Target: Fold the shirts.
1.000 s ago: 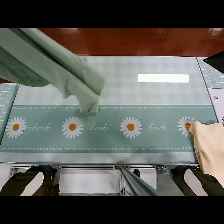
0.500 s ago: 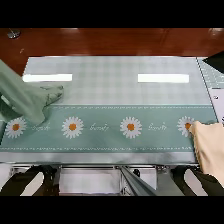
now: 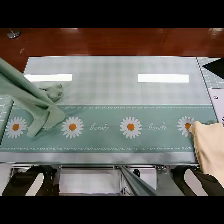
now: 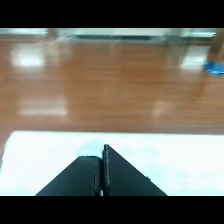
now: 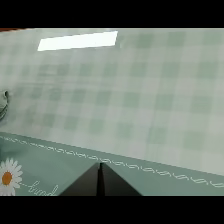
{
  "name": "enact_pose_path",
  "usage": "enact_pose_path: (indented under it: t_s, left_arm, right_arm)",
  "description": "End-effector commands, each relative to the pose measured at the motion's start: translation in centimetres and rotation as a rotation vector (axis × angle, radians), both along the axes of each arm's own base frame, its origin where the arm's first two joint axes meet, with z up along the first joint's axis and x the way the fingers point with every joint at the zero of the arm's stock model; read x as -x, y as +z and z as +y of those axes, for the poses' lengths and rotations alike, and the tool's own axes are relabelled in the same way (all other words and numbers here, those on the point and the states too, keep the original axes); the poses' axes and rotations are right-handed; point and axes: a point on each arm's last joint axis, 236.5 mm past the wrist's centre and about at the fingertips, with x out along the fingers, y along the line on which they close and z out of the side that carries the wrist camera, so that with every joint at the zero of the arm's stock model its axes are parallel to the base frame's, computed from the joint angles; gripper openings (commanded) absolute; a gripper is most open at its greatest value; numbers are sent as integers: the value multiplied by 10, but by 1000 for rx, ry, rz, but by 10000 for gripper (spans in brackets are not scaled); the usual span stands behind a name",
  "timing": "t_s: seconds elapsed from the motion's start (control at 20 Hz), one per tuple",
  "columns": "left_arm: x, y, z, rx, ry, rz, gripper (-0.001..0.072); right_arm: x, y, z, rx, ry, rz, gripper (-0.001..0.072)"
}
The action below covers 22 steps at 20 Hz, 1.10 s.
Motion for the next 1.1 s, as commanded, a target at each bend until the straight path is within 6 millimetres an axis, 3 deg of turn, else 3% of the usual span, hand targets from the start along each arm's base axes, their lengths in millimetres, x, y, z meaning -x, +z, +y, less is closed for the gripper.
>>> enact_pose_path:
  t_s: [0.0,0.25,0.3,0.4,0.45,0.55,0.65,0.75,0.8,0.85,0.9,0.95,1.0,1.05]
  left_arm:
    - [20,-37,20,-38,80,40,30]
    - [-2,-111,-6,48,-10,308,29]
    - [3,-136,-10,57,-21,430,28]
    - [32,-196,-6,38,-6,735,28]
    - [33,-212,-6,37,-3,774,28]
    - [17,-239,-6,57,7,769,30]
    - [2,-266,-1,38,22,804,30]
    - [-19,-279,11,-13,52,838,30]
    - [-21,-282,7,4,44,901,36]
    - [-19,-285,2,23,29,965,138]
    - [-18,-289,-4,41,13,1019,452]
    - [-18,-293,-5,37,6,1051,707]
    - [-21,-295,-7,27,-18,1066,683]
    - [-26,-291,-15,41,-51,1057,681]
  right_arm:
    - [-1,5,4,-6,20,-24,13]
    - [12,21,34,-104,137,-50,12]
    - [15,18,35,-99,147,-32,12]
    - [22,-8,36,0,154,57,12]
    - [25,-28,35,88,151,119,12]
    - [24,-70,27,294,130,247,12]
    - [18,-100,25,448,122,329,12]
    - [7,-124,35,494,138,382,12]
    - [-1,-135,38,482,123,414,13]
    - [-4,-146,38,477,107,451,13]
    - [-7,-155,34,485,84,487,22]
    - [-10,-162,28,497,47,514,219]
    - [-9,-166,24,518,50,528,551]
    - [-9,-167,20,548,65,524,619]
